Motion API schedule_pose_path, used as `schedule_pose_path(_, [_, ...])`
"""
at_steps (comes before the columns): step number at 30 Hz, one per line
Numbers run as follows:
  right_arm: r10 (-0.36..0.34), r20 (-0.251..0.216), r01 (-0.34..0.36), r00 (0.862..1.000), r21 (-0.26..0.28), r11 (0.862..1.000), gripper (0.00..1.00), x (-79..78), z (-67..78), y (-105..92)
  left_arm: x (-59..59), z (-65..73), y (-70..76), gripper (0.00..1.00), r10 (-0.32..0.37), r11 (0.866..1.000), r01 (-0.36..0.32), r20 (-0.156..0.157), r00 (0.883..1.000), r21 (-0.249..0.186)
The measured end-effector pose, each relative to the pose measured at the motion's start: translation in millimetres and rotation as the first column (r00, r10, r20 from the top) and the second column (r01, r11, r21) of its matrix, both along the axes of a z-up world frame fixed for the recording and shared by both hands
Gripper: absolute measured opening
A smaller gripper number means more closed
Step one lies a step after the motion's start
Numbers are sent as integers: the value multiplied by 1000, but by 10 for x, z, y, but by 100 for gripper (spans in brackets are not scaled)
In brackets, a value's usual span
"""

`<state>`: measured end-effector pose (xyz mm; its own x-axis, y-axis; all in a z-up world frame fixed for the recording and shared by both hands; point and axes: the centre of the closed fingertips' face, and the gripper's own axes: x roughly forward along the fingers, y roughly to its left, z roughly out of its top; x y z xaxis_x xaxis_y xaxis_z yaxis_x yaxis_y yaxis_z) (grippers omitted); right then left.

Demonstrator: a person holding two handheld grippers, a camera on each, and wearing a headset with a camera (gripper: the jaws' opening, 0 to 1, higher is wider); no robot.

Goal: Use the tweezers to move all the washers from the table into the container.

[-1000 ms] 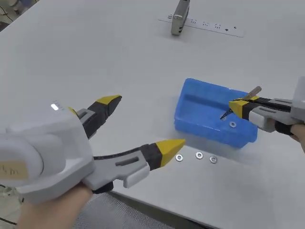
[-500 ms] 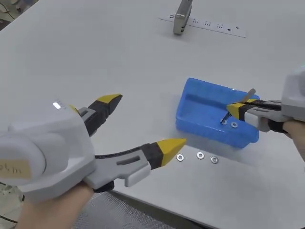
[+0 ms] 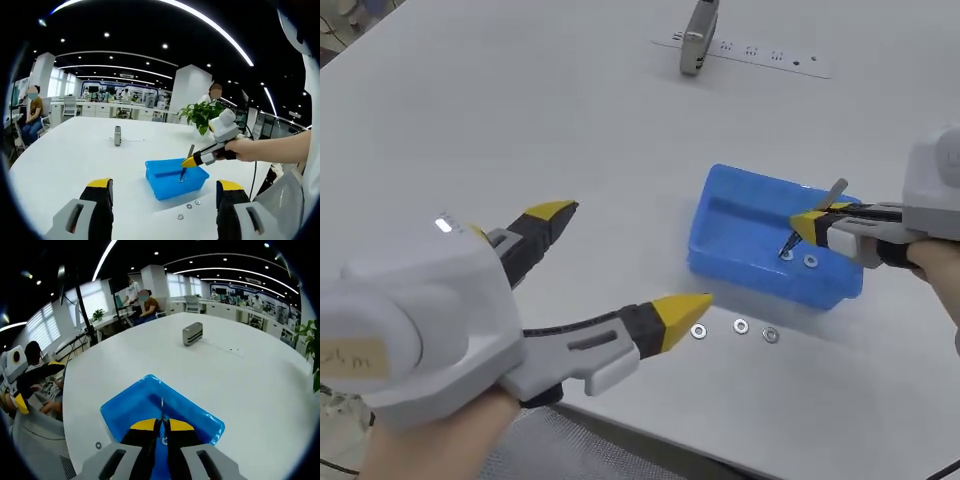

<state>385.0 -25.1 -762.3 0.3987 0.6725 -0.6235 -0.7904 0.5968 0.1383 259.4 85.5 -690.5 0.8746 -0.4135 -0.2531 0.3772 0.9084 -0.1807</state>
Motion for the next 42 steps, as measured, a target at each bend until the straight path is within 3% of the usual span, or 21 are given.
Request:
schedule_pose_path(10, [8,80,-10,997,32,999,3,-25,166,4,-6,-8,-14,86,-6,1000,6,-4,1000,2])
schedule_pose_path(16, [6,91,-11,996,61,998,3,-66,205,-44,-10,-13,-27,86,-13,1000,13,-7,1000,0])
schedule_pose_path(18, [-11,89,2,996,93,996,3,-83,256,-55,-10,-12,-29,86,-13,1000,13,-7,1000,0])
schedule_pose_path(20, [-22,89,11,996,127,992,3,-120,325,-67,-11,-15,-31,86,-14,1000,14,-9,1000,0])
schedule_pose_path(28, [-27,105,8,994,177,984,3,-330,517,-108,-16,-17,-32,86,-15,1000,15,-11,1000,-2])
schedule_pose_path(33, [-18,140,-12,990,210,978,3,-486,610,-90,-17,-12,-27,86,-11,1000,11,-10,1000,-4])
schedule_pose_path(37, [48,166,-78,985,183,980,3,-687,542,-37,-15,-6,-14,86,-4,1000,4,-8,1000,-4])
schedule_pose_path(40, [80,134,-103,988,179,978,3,-794,449,-10,-14,-1,-7,86,-2,1000,2,-6,1000,-7])
schedule_pose_path(42, [99,112,-115,989,147,982,3,-849,329,-19,-14,-3,-7,86,-3,1000,3,-6,1000,-6])
